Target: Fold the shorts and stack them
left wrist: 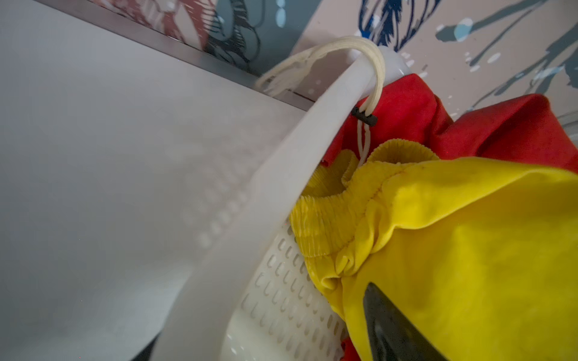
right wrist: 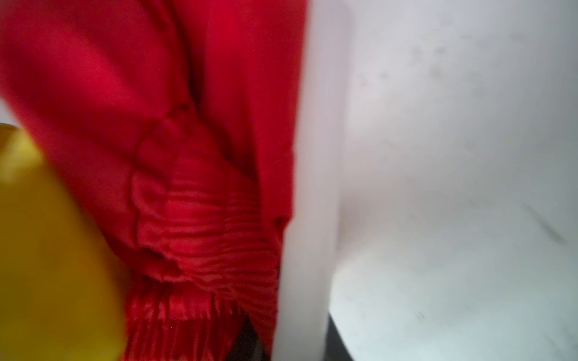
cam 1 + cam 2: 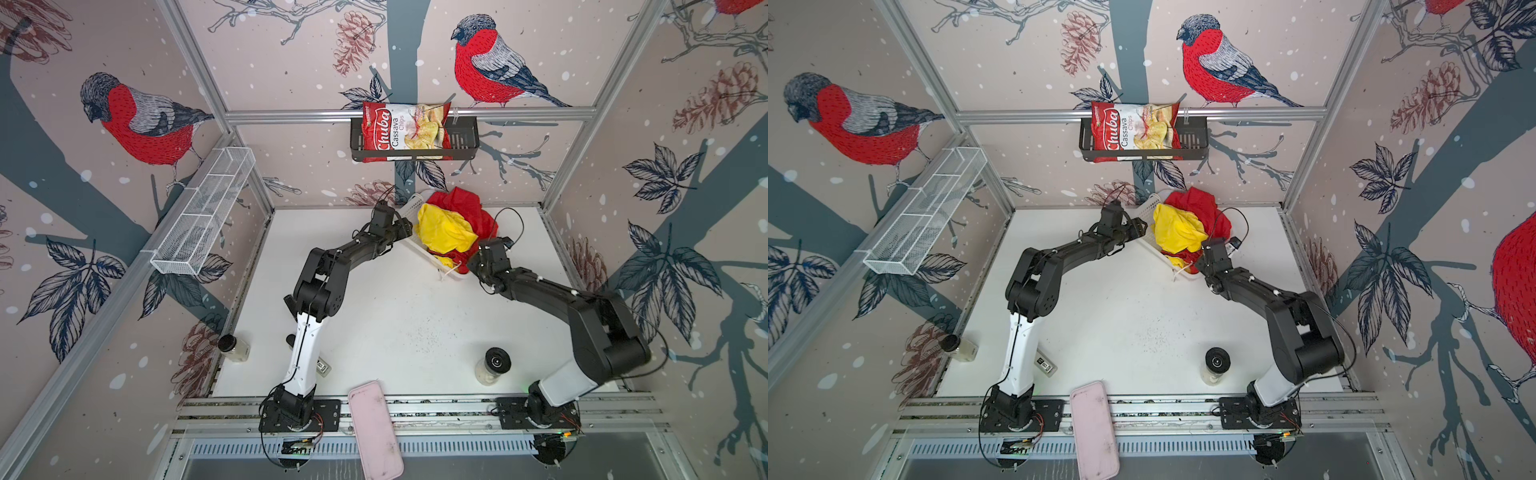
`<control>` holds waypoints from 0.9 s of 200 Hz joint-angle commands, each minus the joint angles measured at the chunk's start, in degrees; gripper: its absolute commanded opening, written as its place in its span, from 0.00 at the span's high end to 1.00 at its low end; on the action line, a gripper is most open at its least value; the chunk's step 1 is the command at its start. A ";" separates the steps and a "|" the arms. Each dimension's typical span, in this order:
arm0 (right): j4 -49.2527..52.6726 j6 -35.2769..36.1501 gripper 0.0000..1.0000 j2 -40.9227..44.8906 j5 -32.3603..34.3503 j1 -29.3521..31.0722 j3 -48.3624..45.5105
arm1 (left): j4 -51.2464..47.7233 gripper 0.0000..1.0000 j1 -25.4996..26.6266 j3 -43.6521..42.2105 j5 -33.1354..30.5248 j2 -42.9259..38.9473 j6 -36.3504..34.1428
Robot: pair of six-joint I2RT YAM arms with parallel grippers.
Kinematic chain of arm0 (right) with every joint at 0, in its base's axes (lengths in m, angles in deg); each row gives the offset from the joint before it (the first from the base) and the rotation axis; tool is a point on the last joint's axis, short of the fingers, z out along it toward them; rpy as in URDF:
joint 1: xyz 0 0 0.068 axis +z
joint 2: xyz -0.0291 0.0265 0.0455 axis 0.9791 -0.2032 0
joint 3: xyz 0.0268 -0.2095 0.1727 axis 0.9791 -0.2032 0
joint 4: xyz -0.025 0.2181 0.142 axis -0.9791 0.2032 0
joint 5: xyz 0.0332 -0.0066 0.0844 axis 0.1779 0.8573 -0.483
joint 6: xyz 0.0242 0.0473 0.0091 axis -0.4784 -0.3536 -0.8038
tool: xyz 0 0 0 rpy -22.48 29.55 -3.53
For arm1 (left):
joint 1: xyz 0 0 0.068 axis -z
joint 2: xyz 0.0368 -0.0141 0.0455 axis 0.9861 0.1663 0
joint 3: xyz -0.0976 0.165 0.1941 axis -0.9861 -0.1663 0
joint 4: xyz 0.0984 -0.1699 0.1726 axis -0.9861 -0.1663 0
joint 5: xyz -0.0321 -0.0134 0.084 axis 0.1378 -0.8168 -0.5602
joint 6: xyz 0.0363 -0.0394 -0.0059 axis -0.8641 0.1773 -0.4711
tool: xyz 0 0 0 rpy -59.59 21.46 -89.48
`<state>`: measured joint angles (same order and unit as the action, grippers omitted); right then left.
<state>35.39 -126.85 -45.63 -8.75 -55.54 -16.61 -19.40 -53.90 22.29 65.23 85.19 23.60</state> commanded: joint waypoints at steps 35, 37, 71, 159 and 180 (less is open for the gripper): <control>0.02 -21.09 0.90 22.78 12.79 1.66 -17.32 | -4.35 0.26 8.84 13.20 10.82 6.63 -3.27; 0.64 -21.57 0.90 24.17 13.90 1.61 -17.77 | -4.31 0.26 9.04 13.47 11.28 6.73 -3.45; 8.32 -24.04 0.92 34.46 22.22 -1.92 -19.52 | -5.54 0.21 10.15 13.93 13.98 4.63 -4.39; 1.57 -21.43 0.80 27.60 16.42 -13.01 -18.00 | -2.31 0.16 5.18 -4.21 6.91 -15.26 -5.07; 4.21 -18.36 0.68 24.18 12.45 -13.33 -14.08 | 0.03 0.14 4.21 -6.63 7.43 -17.75 -4.08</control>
<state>45.27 -149.15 -18.90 8.10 -68.56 -34.25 -23.44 -48.90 17.44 73.31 69.89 18.20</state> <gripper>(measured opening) 0.237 0.847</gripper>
